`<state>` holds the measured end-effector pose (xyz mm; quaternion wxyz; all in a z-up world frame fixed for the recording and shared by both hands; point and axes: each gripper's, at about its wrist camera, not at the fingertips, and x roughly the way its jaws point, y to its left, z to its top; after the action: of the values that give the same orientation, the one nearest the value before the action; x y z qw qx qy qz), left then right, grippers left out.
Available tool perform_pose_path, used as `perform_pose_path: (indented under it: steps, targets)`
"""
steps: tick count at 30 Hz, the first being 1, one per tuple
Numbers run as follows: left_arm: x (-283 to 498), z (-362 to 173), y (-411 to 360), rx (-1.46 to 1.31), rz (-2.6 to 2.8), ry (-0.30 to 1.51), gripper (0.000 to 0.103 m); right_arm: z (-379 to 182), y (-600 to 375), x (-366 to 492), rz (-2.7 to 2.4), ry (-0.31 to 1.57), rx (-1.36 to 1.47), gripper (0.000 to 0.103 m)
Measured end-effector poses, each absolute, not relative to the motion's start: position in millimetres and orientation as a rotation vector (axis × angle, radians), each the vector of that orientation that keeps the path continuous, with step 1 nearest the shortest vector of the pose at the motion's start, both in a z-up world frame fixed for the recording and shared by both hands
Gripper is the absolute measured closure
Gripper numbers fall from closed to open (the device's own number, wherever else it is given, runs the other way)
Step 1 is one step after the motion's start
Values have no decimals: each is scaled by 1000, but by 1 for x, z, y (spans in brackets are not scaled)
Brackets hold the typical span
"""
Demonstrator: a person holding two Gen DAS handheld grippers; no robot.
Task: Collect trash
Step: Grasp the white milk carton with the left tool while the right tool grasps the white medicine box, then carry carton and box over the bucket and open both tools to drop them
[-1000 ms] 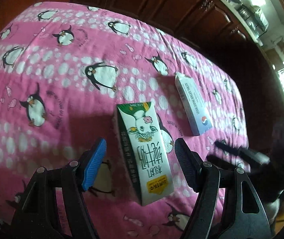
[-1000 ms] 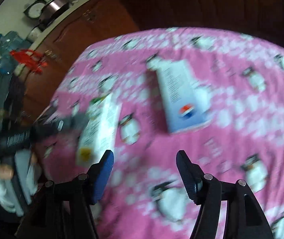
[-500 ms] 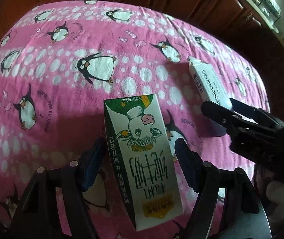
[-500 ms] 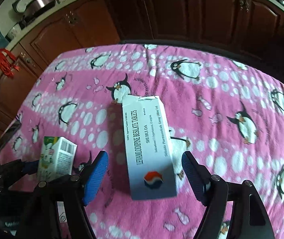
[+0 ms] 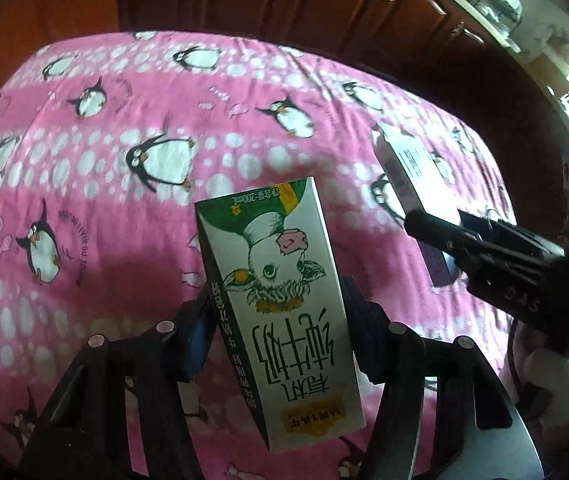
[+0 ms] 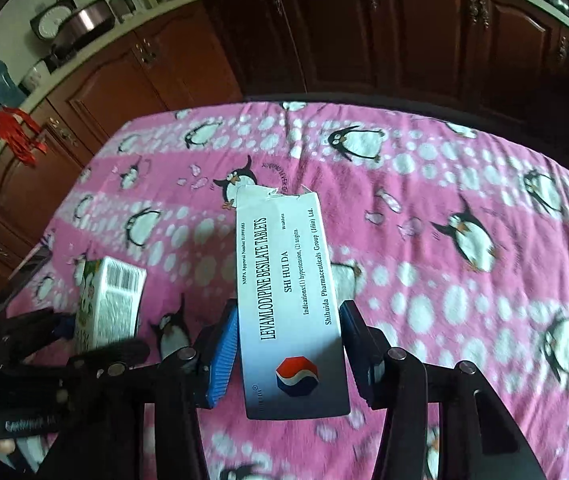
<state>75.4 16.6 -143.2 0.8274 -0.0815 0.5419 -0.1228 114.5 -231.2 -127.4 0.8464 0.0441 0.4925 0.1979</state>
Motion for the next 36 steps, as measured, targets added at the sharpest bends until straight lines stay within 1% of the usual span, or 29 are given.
perform_pose_path:
  steps: [17, 36]
  targets:
    - [68, -105, -56, -66, -371, 1072, 49, -89, -322, 45, 312, 946, 229, 55]
    - [49, -90, -159, 44, -540, 1050, 49, -82, -426, -9, 132, 900, 345, 55]
